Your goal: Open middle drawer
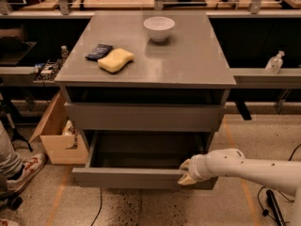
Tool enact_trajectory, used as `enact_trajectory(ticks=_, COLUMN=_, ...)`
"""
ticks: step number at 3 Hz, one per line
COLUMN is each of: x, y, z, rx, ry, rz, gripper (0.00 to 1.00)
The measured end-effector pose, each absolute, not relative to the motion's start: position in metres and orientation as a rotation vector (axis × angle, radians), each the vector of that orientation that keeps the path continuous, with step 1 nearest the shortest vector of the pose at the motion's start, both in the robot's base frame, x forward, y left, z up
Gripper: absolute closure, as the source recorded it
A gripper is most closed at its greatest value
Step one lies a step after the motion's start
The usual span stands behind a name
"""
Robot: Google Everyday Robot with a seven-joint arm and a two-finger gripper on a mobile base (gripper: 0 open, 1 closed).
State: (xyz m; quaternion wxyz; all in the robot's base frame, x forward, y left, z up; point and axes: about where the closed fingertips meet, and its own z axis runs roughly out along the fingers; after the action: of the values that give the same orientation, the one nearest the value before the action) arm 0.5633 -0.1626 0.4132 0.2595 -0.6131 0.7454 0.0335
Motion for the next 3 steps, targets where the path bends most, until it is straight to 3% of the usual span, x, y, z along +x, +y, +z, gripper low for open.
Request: enact_trajectory(ticks=3, x=0.548, y=-0.168, z=0.413, rx=-1.622, ry=2.054, rz=0.096, gripper=1.0)
